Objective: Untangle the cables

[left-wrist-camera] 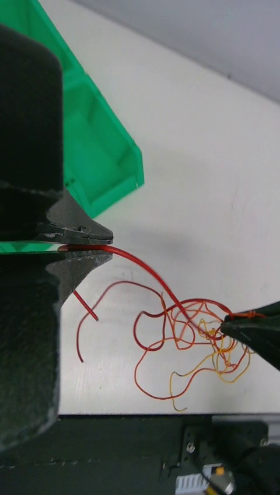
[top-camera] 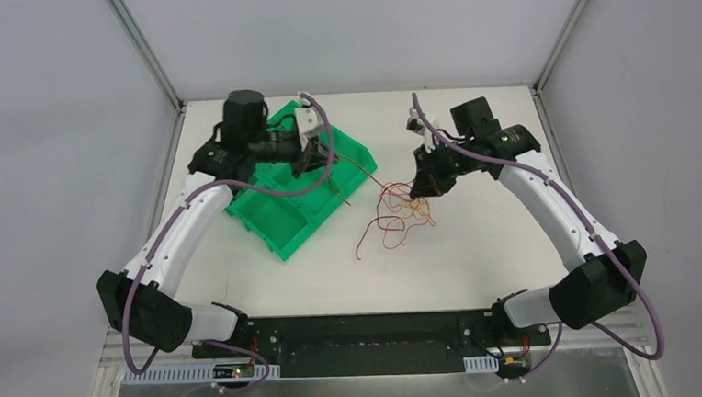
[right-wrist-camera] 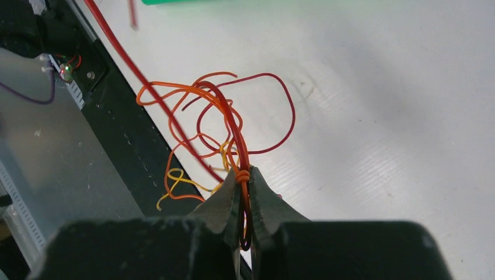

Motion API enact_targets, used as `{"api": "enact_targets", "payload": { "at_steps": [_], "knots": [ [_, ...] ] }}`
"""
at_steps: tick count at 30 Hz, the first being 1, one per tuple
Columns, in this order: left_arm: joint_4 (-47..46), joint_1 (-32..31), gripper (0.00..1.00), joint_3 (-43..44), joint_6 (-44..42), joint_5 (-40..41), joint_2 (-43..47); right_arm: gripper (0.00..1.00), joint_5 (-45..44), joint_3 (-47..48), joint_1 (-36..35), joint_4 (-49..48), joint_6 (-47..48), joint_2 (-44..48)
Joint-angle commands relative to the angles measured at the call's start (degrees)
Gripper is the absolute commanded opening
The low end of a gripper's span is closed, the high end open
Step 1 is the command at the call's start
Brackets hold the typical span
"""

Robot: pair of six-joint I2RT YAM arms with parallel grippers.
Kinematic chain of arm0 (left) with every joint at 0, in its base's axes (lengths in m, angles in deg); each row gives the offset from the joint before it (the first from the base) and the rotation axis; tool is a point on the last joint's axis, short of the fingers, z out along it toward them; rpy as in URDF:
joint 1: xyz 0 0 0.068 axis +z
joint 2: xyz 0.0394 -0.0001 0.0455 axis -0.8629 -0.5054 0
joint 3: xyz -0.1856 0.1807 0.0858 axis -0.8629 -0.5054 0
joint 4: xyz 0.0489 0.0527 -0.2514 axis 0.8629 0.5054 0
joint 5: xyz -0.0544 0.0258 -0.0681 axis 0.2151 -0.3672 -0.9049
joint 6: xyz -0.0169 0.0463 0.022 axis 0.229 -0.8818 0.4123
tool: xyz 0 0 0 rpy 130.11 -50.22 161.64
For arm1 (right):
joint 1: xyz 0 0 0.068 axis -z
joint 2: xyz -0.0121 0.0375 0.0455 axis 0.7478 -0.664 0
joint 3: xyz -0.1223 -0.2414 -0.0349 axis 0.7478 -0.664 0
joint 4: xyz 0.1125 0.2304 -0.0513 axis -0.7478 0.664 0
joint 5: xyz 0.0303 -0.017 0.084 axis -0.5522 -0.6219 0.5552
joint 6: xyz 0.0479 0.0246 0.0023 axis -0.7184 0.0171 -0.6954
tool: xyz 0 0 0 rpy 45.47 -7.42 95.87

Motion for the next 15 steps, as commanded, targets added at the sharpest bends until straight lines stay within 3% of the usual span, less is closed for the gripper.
{"api": "enact_targets", "payload": {
  "at_steps": [1,9,15],
  "knots": [
    [-0.9,6.0,0.00,7.4,6.1,0.9,5.2,0.06,1.9,-2.2,6.0,4.6,2.6,-1.0],
    [-1.0,8.6,0.00,17.0,8.7,3.3,3.8,0.14,2.7,-6.5,13.0,6.3,4.9,-3.8],
    [0.2,8.9,0.00,14.8,6.8,1.4,5.7,0.21,14.2,-0.3,19.4,11.0,-1.1,-9.0]
  ]
}}
